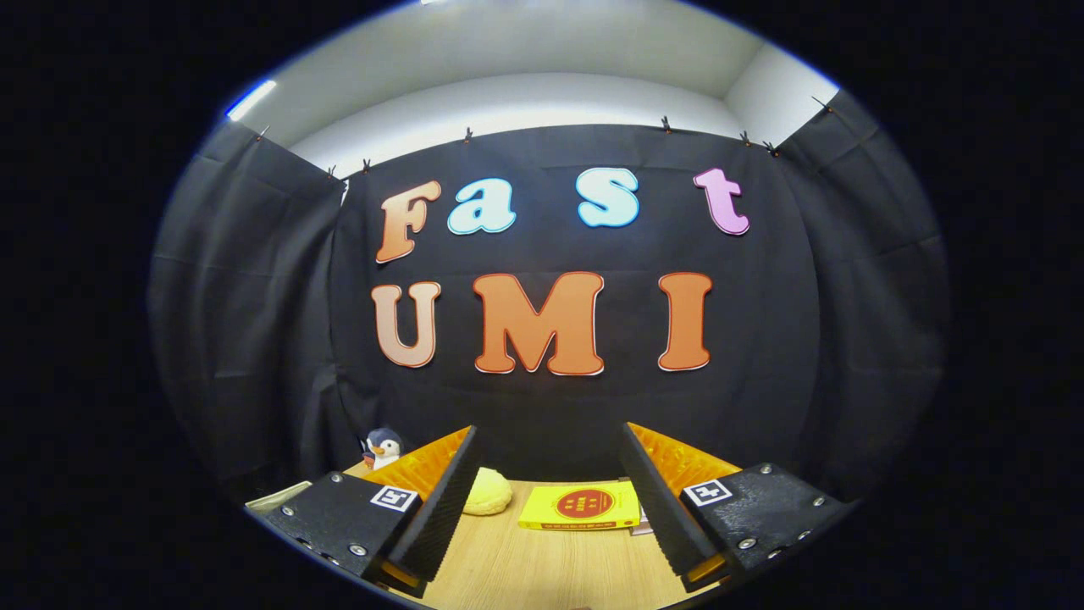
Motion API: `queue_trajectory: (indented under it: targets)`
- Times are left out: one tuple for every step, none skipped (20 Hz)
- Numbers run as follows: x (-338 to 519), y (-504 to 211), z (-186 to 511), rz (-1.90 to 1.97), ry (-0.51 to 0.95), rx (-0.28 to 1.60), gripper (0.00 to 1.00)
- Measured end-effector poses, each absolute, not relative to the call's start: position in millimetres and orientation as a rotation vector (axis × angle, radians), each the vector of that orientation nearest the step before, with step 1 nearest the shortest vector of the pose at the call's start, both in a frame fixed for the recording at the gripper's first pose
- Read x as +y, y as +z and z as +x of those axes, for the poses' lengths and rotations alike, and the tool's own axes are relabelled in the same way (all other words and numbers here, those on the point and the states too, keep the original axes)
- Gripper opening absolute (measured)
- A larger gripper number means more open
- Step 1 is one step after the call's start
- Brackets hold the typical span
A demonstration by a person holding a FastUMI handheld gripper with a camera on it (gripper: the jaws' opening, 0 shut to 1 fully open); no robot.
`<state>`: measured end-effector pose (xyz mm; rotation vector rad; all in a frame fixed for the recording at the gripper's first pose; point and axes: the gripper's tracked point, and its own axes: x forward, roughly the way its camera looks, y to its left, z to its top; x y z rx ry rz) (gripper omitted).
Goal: Open the storage box then place both shoes into the box .Put the left shoe in first, then the right shoe, with the right side of both shoes facing outward in a uniform manner.
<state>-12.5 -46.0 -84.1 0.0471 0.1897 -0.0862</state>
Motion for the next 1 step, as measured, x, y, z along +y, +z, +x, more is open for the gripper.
queue_trajectory:
  targets:
    - [-47.3, -83.6, -13.3, 0.060, -0.087, 0.187, 0.98]
